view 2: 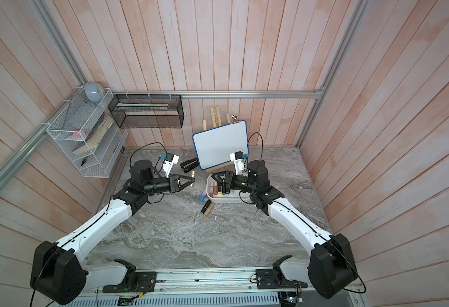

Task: Put the lipstick into the storage box
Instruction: Pick up the lipstick at the center of the board.

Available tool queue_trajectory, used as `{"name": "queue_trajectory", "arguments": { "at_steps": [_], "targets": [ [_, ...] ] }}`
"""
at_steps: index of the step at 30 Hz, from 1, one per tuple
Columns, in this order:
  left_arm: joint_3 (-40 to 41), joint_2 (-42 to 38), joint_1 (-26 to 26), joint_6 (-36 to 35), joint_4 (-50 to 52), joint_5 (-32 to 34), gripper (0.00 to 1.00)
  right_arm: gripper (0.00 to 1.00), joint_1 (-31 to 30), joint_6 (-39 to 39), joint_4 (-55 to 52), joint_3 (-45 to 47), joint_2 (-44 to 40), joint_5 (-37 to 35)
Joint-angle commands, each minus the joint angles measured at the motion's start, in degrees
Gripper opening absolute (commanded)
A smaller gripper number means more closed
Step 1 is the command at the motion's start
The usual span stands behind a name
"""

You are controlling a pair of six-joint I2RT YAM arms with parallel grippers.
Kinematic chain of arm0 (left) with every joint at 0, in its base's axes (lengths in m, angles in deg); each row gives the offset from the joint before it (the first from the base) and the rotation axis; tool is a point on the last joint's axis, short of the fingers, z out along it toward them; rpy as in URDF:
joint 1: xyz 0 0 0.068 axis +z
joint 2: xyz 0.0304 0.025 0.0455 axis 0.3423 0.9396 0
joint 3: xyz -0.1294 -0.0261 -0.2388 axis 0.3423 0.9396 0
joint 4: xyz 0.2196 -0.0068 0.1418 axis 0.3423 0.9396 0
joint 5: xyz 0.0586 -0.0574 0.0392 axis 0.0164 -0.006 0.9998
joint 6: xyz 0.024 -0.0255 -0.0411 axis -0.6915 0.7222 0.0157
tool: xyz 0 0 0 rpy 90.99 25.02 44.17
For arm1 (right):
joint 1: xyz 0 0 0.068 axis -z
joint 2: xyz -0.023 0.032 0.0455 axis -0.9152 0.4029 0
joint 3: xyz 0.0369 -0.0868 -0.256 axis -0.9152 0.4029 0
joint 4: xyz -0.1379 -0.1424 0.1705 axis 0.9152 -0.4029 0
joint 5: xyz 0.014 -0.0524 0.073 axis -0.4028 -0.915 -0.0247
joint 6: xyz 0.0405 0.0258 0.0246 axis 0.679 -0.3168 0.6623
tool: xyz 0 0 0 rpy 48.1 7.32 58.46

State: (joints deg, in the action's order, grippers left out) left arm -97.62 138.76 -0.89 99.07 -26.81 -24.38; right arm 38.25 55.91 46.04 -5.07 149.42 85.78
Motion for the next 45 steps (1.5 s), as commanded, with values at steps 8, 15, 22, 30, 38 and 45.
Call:
{"name": "queue_trajectory", "arguments": {
  "at_steps": [8,15,22,30,38,45],
  "targets": [
    [6.8,1.9,0.2,22.4,-37.1,-14.4,0.16,0.48,-3.5,4.5,11.7,-2.5,0.0,7.0],
    [7.2,2.5,0.2,23.9,-39.0,-15.8,0.16,0.48,-5.4,4.6,13.6,-4.2,1.5,7.7],
    [7.4,2.2,0.1,24.1,-39.2,-16.3,0.16,0.48,-7.1,4.6,13.9,-6.5,3.6,8.1],
    [7.8,2.0,0.1,23.7,-38.4,-16.2,0.16,0.48,-9.2,4.2,13.4,-8.4,5.7,8.5],
    [7.3,2.2,0.2,22.9,-37.4,-16.1,0.16,0.45,-10.4,3.9,12.7,-8.5,6.2,8.7],
    [7.4,2.4,0.1,22.9,-37.3,-15.9,0.16,0.34,-10.4,3.7,12.5,-8.3,5.8,8.7]
  ]
}}
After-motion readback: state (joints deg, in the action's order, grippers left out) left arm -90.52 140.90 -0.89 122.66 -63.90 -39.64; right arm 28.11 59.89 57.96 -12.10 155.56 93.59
